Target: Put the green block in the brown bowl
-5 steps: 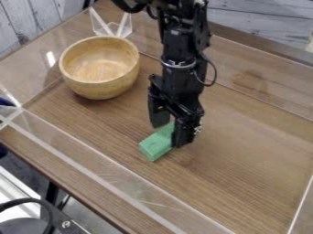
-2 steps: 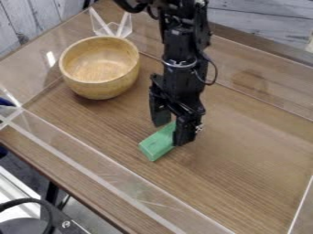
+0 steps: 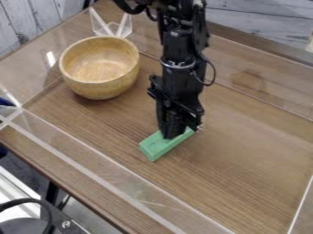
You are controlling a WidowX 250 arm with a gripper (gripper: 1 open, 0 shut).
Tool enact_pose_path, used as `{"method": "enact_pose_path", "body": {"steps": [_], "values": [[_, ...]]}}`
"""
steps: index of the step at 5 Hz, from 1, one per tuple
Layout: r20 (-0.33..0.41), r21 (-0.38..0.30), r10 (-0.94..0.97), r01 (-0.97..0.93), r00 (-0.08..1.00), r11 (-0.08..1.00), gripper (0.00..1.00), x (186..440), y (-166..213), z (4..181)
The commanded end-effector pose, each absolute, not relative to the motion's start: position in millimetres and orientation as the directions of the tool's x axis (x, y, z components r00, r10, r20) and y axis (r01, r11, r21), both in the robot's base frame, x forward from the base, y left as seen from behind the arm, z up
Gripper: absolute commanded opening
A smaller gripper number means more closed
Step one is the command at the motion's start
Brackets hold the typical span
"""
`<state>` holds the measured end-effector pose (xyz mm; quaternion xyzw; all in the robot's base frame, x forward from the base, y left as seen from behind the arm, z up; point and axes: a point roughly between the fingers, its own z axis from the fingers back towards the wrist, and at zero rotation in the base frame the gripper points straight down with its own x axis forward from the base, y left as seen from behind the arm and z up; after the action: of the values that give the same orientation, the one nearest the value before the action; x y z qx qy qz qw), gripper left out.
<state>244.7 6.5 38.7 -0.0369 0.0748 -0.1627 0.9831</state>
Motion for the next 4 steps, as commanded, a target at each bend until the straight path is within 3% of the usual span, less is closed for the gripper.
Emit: {"method": "enact_pose_path", "body": {"steps": [1, 4], "values": [[-0.069, -0.072, -0.316, 0.312, 0.946, 0.947, 0.00, 258.7, 10.0, 60.0], [-0.013, -0.046, -0.282, 0.282, 0.959, 0.958, 0.00, 272.8, 20.1, 110.7]]}}
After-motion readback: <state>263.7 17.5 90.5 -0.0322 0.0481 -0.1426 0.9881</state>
